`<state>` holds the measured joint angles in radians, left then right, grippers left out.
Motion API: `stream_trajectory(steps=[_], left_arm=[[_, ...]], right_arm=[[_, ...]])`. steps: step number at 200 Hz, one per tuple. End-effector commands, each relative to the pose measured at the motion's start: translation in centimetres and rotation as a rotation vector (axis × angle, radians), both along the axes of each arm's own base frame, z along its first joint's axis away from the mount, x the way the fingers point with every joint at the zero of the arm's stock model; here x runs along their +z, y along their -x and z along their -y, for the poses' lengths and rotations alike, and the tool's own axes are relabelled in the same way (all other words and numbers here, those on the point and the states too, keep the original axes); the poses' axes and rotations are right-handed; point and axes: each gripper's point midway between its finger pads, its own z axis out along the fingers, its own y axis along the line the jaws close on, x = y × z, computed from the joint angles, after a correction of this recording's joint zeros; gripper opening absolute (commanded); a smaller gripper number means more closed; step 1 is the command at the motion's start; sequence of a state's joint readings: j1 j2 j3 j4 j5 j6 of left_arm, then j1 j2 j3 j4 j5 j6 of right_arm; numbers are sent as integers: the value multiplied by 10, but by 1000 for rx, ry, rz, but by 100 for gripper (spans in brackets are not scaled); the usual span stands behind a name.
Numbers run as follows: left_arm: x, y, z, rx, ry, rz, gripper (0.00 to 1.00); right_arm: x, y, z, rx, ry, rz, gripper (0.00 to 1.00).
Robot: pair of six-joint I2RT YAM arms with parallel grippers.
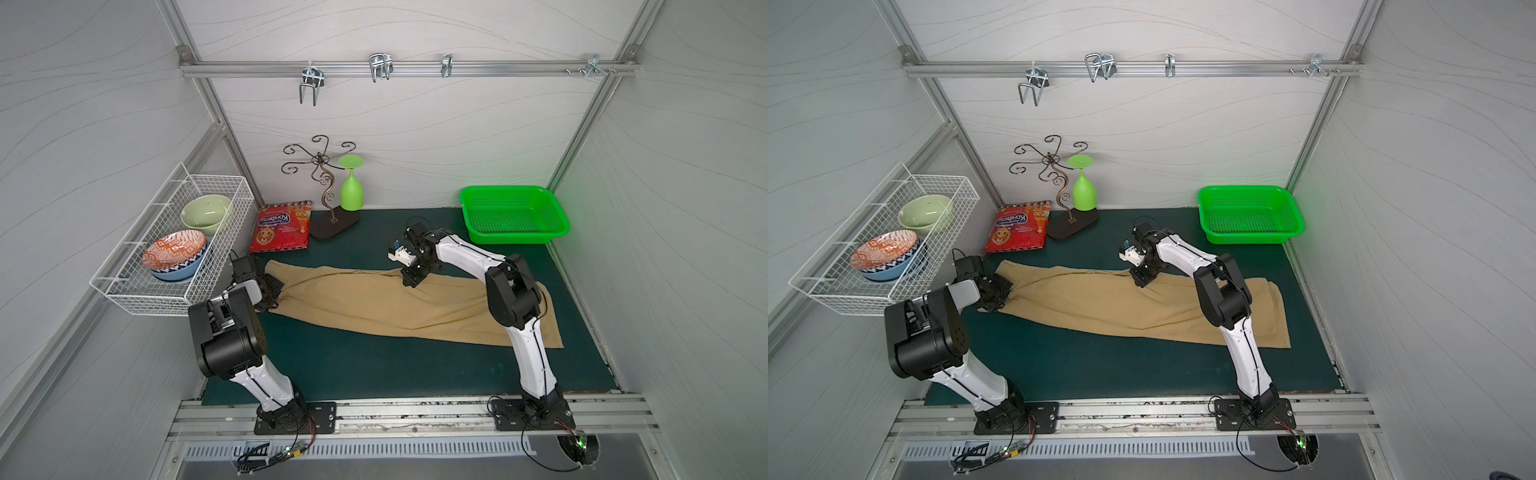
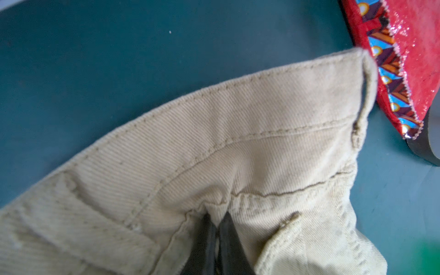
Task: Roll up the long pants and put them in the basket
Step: Fold the long pant at the center of the board.
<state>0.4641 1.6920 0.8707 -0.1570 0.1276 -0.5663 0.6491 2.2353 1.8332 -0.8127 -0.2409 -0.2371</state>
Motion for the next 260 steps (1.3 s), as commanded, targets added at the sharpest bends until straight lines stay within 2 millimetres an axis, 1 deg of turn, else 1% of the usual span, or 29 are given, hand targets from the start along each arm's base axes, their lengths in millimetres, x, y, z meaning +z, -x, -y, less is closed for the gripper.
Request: stream_trajectory(steps=[1,24,51,77,83,84,85,92,101,104,109,113,123,137,145,150,155,164,165,169,175,181,188,195,203,213,223,243,260], left_arm=[[-16,26,-10,60,-6,-91,11],[-13,30,-17,81,-19,-97,11],[-12,37,-25,107,-41,-118,11],[-15,39,-31,120,-48,-135,11],[-16,39,-31,118,-47,-139,12],[-16,38,-32,118,-49,-137,12],[-16,38,-32,117,-49,-137,12],[-15,36,-33,115,-52,-137,12],[-15,35,-34,113,-56,-137,16],[-14,34,-35,114,-58,-137,19],[-13,34,-36,114,-64,-135,21],[-11,33,-37,115,-71,-135,25],[-8,33,-41,118,-87,-135,29],[-6,33,-43,125,-101,-133,30],[-5,34,-44,128,-102,-132,31],[-6,35,-43,128,-101,-133,31],[-7,37,-43,128,-101,-140,31],[-9,39,-42,133,-100,-141,31],[-9,39,-42,135,-101,-142,31],[-10,40,-42,134,-99,-143,31],[-11,42,-41,136,-98,-147,31],[-11,44,-41,140,-97,-149,31],[-11,46,-40,147,-97,-148,31],[-10,46,-40,155,-96,-139,32],[-11,46,-39,163,-92,-134,32],[-11,47,-38,168,-85,-130,32],[-10,47,-38,169,-83,-131,32],[-8,50,-38,171,-95,-124,32],[-8,49,-35,161,-88,-115,32]], right_arm=[[30,-16,9,-18,-3,68,0],[25,-29,15,-38,43,86,0],[30,-50,18,-87,46,128,0],[17,-69,23,-112,109,163,0],[12,-70,23,-112,123,157,19],[11,-70,24,-112,126,153,25],[11,-70,24,-112,126,154,25],[7,-71,24,-116,134,142,42],[5,-69,27,-130,145,130,57],[6,-69,28,-139,148,130,62],[8,-69,32,-158,157,129,66],[12,-68,35,-175,159,131,68],[25,-65,48,-241,157,130,71],[55,-64,82,-381,119,152,77],[69,-63,112,-500,76,148,80],[80,-63,134,-593,42,147,82],[84,-59,157,-688,17,128,84],[88,-54,218,-903,-21,93,90],[92,-55,220,-923,-35,97,91],[82,-48,250,-1026,-35,54,92],[79,-39,288,-1154,-63,22,95],[74,-34,324,-1265,-95,10,98],[60,-23,365,-1400,-106,-24,99],[49,-12,398,-1498,-122,-75,99],[35,0,424,-1565,-130,-138,99],[21,14,445,-1624,-124,-202,99],[11,21,452,-1640,-149,-236,99],[3,26,452,-1631,-189,-258,99],[0,22,440,-1607,-267,-301,99]])
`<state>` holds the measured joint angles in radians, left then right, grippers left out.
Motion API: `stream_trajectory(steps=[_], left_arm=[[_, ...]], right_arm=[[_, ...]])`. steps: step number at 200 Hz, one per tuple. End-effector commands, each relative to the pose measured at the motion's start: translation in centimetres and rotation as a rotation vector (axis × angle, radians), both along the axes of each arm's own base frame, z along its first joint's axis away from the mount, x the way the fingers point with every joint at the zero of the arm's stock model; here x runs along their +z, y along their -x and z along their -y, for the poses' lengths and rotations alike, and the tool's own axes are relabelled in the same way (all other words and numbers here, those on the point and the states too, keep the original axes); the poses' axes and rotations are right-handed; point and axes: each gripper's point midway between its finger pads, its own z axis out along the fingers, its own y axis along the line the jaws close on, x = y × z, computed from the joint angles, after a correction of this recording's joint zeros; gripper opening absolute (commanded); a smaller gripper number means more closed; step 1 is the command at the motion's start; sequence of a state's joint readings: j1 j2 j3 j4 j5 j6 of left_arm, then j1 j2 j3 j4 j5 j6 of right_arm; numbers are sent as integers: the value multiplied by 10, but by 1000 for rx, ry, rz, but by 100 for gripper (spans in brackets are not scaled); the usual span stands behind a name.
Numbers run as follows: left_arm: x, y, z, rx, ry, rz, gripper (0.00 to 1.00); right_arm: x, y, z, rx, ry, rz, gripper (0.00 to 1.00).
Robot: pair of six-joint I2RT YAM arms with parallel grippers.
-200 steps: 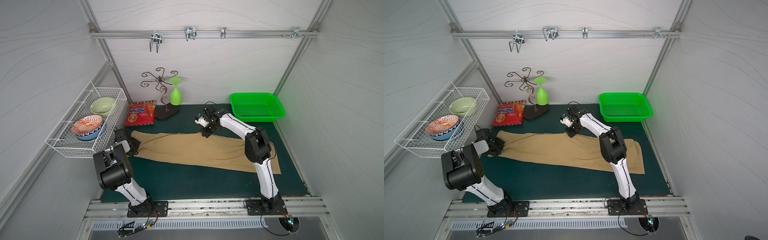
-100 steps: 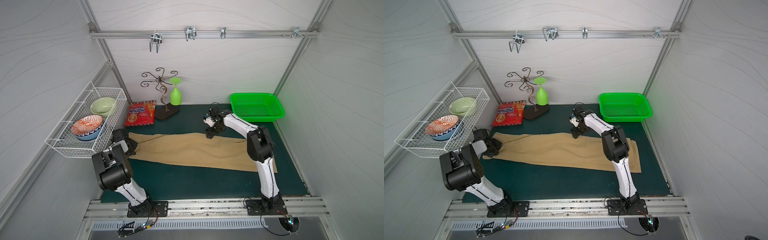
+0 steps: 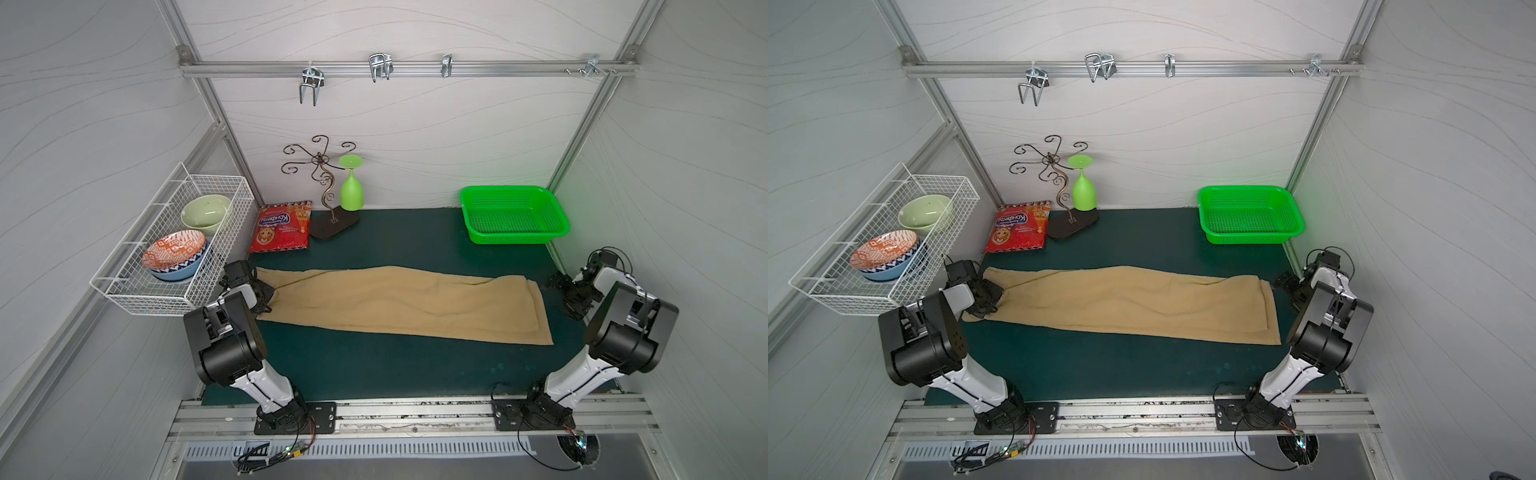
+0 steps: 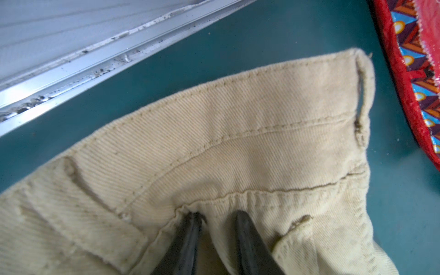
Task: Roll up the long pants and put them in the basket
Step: Fold the long pant at the center of the board.
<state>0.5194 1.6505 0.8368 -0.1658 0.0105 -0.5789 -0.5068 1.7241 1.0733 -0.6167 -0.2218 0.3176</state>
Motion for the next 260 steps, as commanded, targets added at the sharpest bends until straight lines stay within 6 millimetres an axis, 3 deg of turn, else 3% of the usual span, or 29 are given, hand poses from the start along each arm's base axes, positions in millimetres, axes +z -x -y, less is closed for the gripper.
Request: stream_trajectory(steps=[1,24,58,85,104,152,170,218,260], left_arm=[[-10,22,-3,39,0,-66,32],[-12,20,1,27,22,-57,32],[-15,20,4,22,28,-41,33],[-19,18,7,13,47,-31,33],[-22,17,9,9,60,-33,33],[-19,14,10,10,66,-15,33],[-17,15,9,11,61,-19,33],[-18,7,23,-38,77,-14,33],[-3,-6,43,-142,24,-53,32]], right_arm=[[11,-14,-25,34,-137,88,99],[3,-17,-45,35,-262,125,99],[-17,-4,-73,69,-333,81,98],[-16,-2,-80,97,-323,77,94],[-8,-4,-88,129,-328,105,81],[-5,-7,-103,211,-261,92,28],[0,-11,-98,214,-231,95,0],[59,-19,-58,182,-20,172,0],[124,-17,0,47,97,286,0]])
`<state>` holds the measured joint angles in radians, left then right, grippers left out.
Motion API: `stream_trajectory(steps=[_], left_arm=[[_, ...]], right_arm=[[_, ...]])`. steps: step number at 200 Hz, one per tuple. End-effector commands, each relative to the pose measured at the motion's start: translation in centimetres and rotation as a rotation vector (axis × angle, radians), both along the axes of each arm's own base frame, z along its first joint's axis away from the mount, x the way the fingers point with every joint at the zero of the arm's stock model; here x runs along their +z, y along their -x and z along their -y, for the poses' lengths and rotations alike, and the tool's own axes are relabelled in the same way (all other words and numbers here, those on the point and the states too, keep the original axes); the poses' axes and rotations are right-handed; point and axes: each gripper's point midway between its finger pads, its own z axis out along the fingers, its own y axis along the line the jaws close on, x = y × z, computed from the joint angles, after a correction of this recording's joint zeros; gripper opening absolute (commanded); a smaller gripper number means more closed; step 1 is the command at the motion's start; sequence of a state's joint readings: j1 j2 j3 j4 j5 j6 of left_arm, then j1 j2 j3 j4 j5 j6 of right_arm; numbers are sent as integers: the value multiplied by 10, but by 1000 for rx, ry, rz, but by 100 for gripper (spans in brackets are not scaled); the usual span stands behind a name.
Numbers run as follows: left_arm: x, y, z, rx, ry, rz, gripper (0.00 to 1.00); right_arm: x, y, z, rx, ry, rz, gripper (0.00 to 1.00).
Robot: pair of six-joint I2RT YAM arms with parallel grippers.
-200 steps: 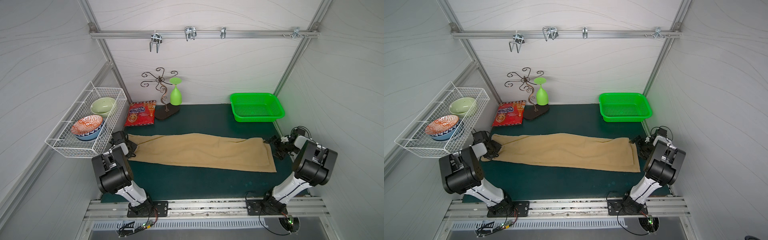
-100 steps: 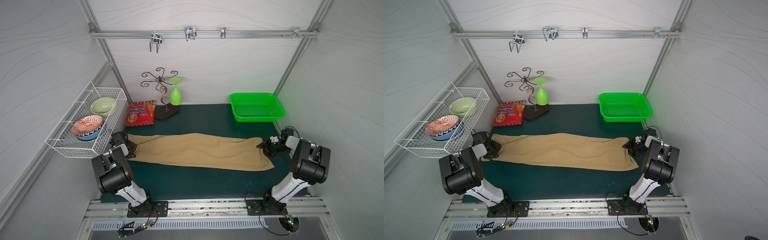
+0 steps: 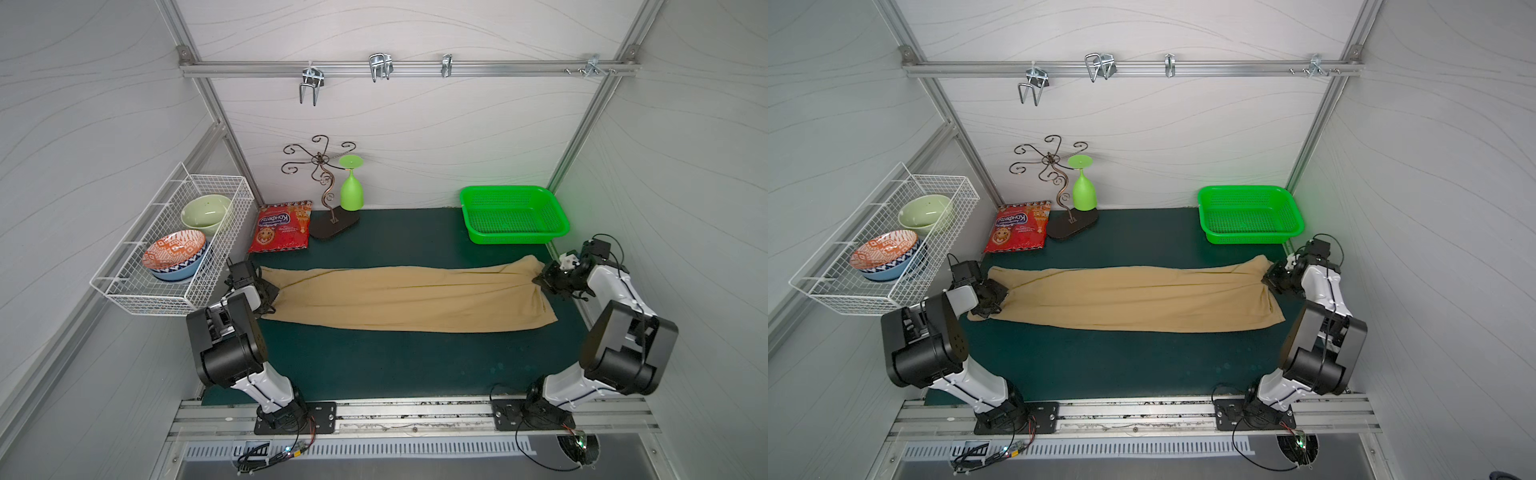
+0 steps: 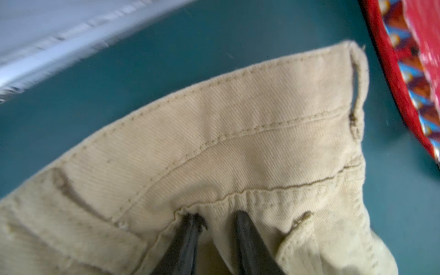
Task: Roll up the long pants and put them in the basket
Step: Fold the long pant at the center of the board.
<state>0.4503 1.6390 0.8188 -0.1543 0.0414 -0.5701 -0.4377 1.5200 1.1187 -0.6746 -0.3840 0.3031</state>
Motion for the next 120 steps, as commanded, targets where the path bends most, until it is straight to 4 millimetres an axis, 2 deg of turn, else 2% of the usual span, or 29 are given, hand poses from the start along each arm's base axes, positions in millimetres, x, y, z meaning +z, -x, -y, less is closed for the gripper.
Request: stream_trajectory(steps=[1,19,43,60,73,96,102,110,120], left_arm=[[-2,5,15,-52,3,-64,32],[8,-5,30,-70,38,-4,33],[18,-28,68,-169,38,10,33],[15,-42,100,-237,71,4,33],[9,-47,116,-260,91,-5,33],[8,-44,125,-271,57,-30,34],[9,-43,125,-274,53,-32,36],[10,-42,124,-272,51,-36,42],[15,-41,123,-284,39,-40,43]], right_arm=[[38,4,45,-104,129,52,0],[56,3,57,-140,157,77,0],[72,-2,60,-144,168,98,0],[75,0,66,-171,193,85,0],[75,4,74,-192,224,59,0],[77,11,86,-215,273,8,0],[78,12,86,-214,275,-1,0],[79,12,83,-204,268,-9,0],[80,9,70,-178,241,-1,0]])
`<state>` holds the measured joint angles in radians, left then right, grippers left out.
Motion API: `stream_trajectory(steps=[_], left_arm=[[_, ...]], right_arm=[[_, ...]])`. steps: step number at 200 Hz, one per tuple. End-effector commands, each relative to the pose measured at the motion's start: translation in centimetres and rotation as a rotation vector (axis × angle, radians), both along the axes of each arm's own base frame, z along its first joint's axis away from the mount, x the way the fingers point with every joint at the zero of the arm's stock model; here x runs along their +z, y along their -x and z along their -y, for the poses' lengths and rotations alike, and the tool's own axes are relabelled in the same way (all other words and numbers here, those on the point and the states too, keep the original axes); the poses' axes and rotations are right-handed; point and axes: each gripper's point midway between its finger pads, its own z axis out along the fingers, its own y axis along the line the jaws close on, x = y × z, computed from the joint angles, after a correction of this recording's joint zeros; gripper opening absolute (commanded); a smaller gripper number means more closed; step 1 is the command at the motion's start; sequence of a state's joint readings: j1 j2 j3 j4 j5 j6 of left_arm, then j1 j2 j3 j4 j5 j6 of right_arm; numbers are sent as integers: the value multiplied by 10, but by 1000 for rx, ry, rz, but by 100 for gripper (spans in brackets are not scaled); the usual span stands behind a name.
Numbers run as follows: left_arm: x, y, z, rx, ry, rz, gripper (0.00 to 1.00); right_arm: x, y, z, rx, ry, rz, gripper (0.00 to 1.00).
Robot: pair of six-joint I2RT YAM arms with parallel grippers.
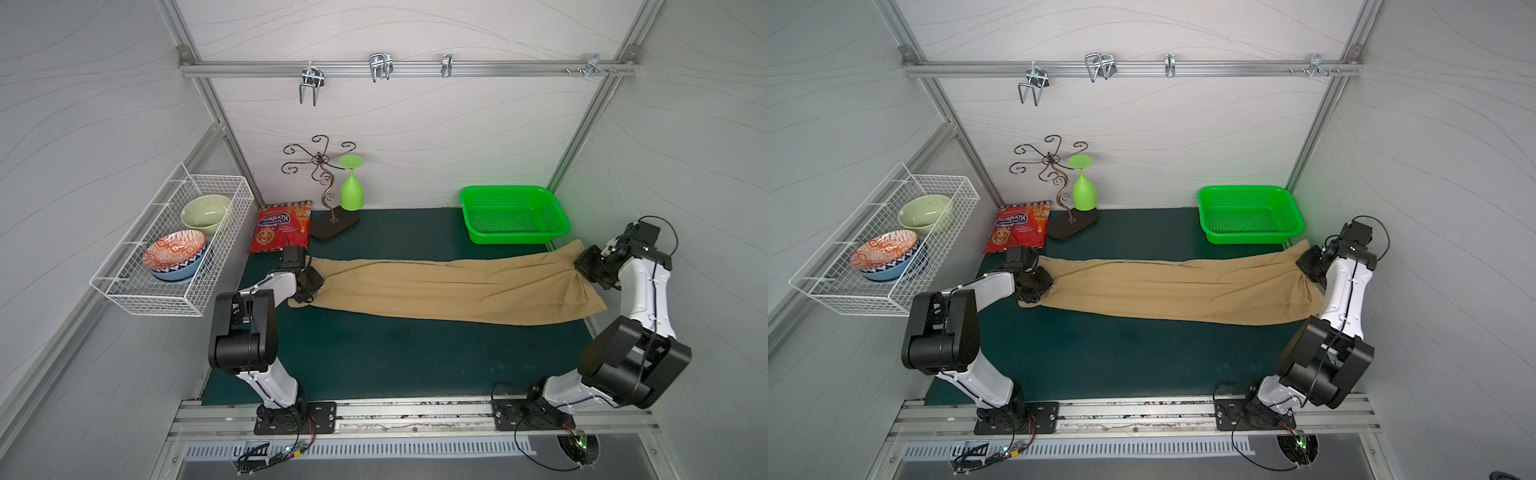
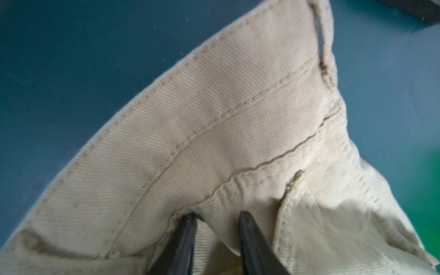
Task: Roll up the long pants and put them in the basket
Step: Fold the long pant at the center of the board.
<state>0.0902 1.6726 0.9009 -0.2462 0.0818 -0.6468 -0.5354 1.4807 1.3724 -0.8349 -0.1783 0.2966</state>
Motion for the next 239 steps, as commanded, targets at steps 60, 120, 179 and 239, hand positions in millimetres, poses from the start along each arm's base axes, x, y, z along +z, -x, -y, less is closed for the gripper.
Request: stream_trajectory(steps=[60,120,179,239], left_arm=[[52,7,-38,66,-101,42,99],[70,42,-93,211,-206,33,99],[50,66,-118,314,-236,-9,99],[30,70,-126,321,-233,-75,99]], right_arm=[[18,-27,-206,451,-125,37,0],[31,-20,-433,818,-210,63,0],[18,-19,-615,1061,-359,14,0],[0,-6,-694,1063,-576,-25,2]])
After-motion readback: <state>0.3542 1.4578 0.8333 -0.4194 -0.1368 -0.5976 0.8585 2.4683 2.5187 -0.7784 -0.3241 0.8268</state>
